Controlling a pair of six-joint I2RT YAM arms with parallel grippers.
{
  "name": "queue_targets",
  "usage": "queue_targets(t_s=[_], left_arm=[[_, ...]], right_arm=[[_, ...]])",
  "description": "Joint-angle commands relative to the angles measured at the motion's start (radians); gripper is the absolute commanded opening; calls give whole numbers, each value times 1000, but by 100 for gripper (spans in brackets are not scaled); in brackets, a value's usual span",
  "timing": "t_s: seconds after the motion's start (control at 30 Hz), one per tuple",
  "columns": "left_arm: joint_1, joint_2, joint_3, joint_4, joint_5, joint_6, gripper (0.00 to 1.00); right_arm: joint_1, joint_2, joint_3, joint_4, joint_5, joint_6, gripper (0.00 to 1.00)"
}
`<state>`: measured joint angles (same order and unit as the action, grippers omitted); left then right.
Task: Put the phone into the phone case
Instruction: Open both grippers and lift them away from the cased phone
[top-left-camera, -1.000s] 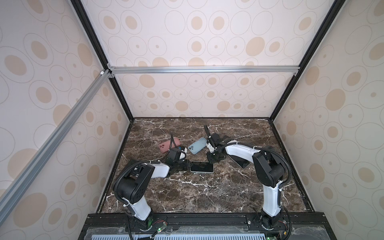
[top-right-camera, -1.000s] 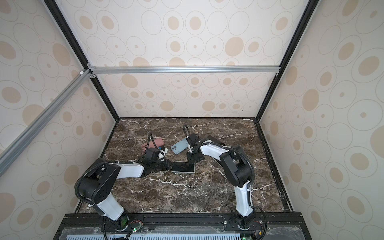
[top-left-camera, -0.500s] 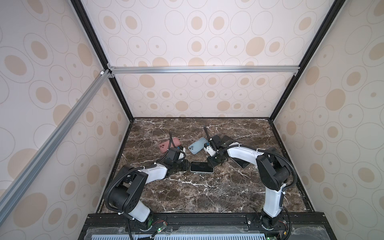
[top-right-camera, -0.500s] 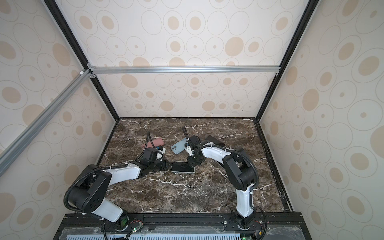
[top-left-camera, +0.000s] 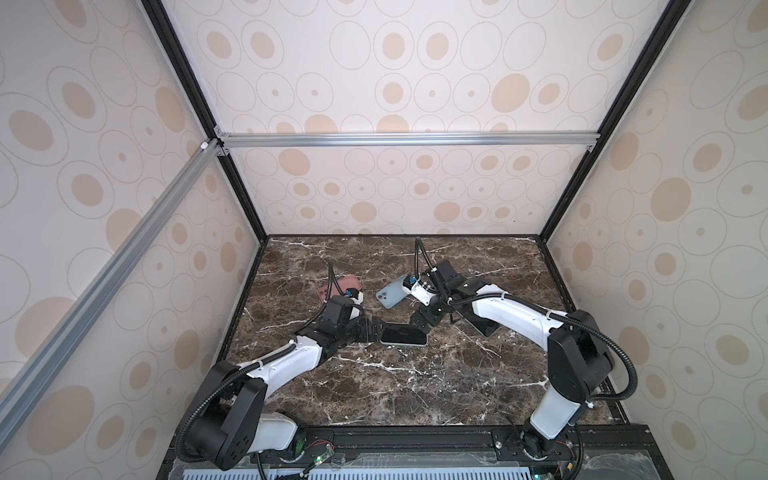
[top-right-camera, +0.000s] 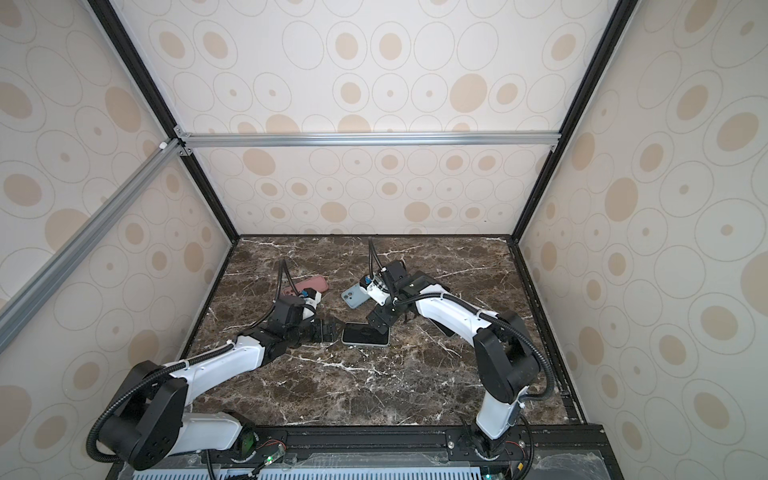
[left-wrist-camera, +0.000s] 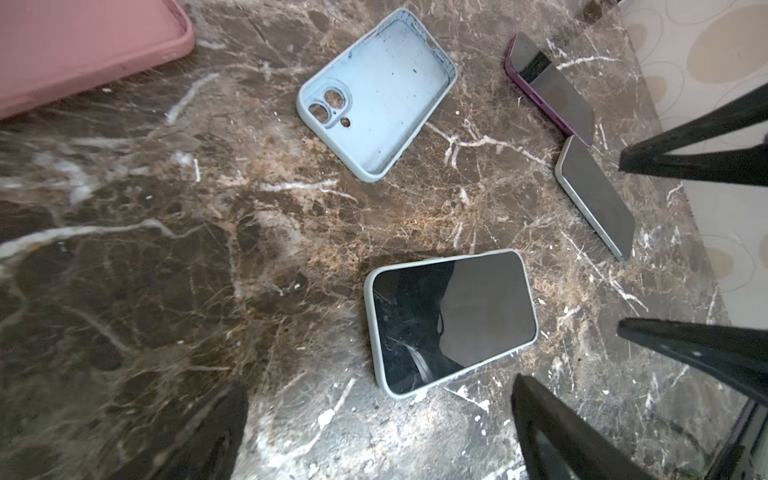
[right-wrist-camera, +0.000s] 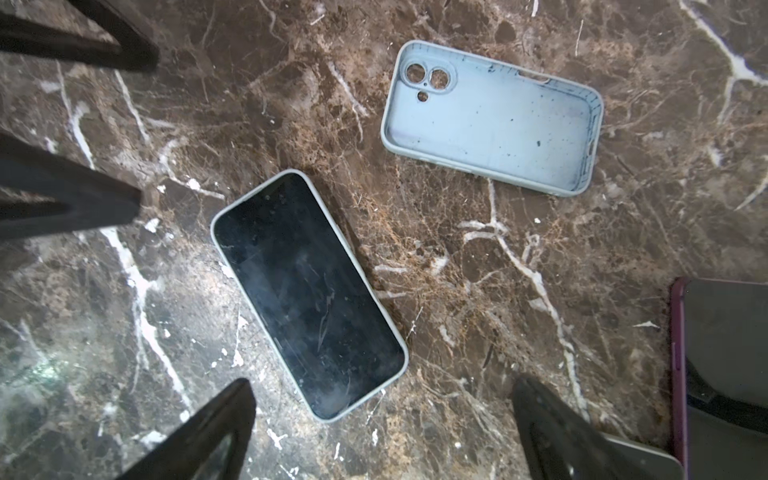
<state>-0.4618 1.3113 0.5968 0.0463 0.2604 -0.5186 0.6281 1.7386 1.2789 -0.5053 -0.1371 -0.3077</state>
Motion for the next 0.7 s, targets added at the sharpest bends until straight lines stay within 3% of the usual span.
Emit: queue_targets(t_s=[0.0,0.33,0.67], left_arm=[[4,-49,-7,-80,-71,29,100],[5,-232,-121,-90,-156,-36,100],[9,-293,-147,-119,-189,-58,100]], right_arm=[[6,42,28,-36,21,-80,99],[21,144,92,-62,8,-153,99],[61,275,187,-144,0,-211,99]])
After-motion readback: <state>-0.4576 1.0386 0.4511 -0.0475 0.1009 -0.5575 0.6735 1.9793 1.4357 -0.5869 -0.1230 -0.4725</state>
